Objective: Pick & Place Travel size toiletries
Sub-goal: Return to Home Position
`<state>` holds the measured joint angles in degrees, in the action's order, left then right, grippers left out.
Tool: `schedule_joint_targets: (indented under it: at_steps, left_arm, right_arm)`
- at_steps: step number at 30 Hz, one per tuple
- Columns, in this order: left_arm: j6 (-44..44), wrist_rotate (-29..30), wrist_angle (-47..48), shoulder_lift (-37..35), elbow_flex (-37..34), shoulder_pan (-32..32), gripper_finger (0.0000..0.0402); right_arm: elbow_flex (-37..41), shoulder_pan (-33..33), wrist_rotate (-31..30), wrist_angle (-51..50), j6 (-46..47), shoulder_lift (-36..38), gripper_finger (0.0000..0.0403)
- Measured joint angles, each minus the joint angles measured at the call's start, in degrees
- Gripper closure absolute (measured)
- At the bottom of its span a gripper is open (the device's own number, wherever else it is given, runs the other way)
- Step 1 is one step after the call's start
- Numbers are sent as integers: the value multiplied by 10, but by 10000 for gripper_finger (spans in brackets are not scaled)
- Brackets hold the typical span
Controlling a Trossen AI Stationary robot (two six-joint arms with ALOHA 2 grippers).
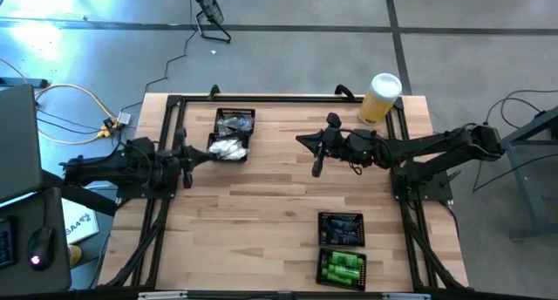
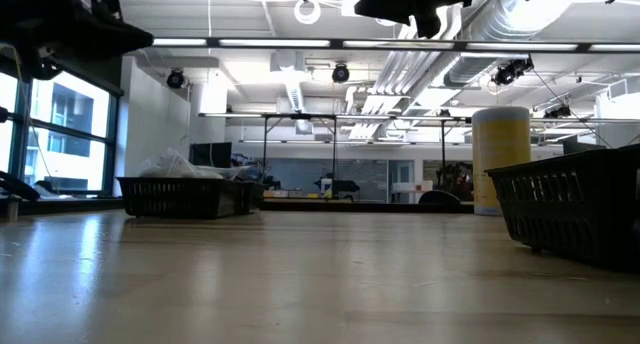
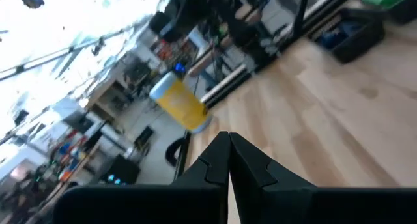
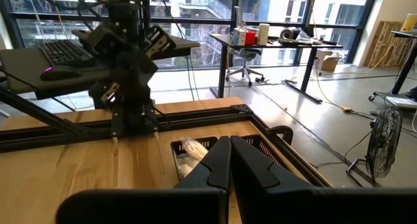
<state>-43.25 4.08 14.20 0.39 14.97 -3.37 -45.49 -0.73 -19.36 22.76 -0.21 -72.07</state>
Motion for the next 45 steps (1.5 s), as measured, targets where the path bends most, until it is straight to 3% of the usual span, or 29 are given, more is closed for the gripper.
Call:
schedule_joint_targets:
  at_steps: [11,19,26,30,36,42,45]
  left_arm:
    - [18,-9,-125,0,-121,0,396]
    - [7,-7,-144,3,-135,0,396]
    - [-16,-7,-143,3,-135,0,396]
    - [-15,-7,-143,3,-136,0,396]
    - [-15,-7,-143,3,-137,0,396]
    - [-15,-6,-143,3,-137,0,396]
    - [-15,-6,-143,3,-137,0,396]
  right_arm:
    - [0,0,-2,1,0,0,399]
    - [0,0,-2,-11,1,12,399]
    - [15,6,5,-115,46,79,399]
    - [58,13,44,-105,52,123,399]
    - [139,23,54,-70,71,183,399]
    - [191,35,138,-89,94,261,399]
    - [211,36,150,-101,97,302,399]
